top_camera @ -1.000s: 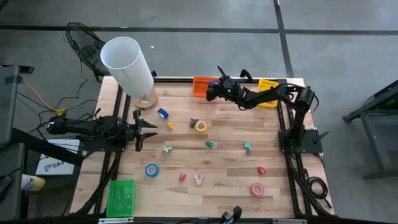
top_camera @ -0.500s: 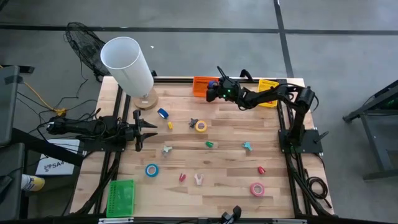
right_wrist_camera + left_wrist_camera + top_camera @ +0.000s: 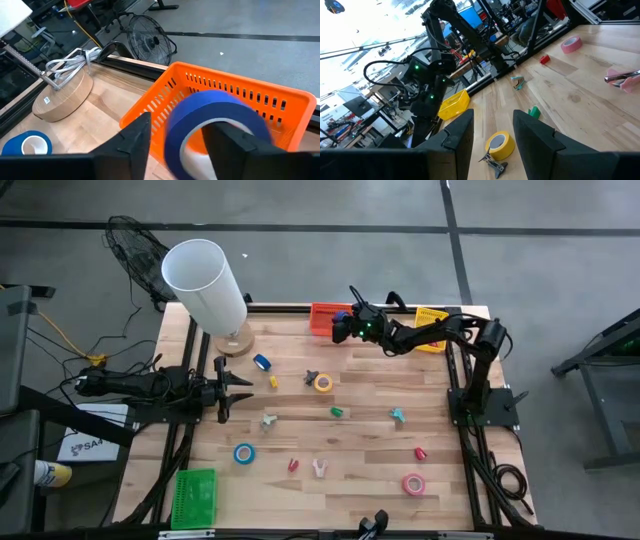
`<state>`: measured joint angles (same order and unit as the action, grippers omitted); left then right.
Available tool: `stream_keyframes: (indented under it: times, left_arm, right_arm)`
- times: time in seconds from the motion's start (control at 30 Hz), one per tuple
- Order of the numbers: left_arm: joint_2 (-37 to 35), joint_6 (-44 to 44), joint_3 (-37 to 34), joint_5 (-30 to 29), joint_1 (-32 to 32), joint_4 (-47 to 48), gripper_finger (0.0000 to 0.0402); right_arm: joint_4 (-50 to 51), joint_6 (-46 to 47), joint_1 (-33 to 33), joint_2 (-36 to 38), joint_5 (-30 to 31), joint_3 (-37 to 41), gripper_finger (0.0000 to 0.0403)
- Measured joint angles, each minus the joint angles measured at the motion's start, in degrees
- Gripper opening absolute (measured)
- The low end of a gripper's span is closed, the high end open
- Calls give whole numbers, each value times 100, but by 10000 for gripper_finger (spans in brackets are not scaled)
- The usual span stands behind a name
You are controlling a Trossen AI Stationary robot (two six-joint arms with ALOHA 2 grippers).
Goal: Pick and place Stapler, Stapler remover, tape
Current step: Put the right blue tape into the orange bin, then put the right mini red stapler into the yellow bin
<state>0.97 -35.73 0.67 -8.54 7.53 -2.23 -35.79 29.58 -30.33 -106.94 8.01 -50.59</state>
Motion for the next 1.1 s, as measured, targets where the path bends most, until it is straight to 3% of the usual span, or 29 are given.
stream_keyframes:
  times: [0.5, 0.63, 0.9, 1.1]
  left_arm:
    - [0, 2, 0, 1, 0, 1, 135]
    - [2, 0, 0, 1, 0, 1, 135]
    - [1, 1, 0, 1, 0, 1, 135]
    - [2, 1, 0, 1, 0, 1, 135]
  right_arm:
    - [63, -55, -52, 2, -64, -141, 186]
    - [1046, -336, -50, 4, -261, -731, 186]
    - [3845, -916, -31, 9, -37, -2228, 186]
    - [4618, -1058, -31, 11, -78, -2570, 186]
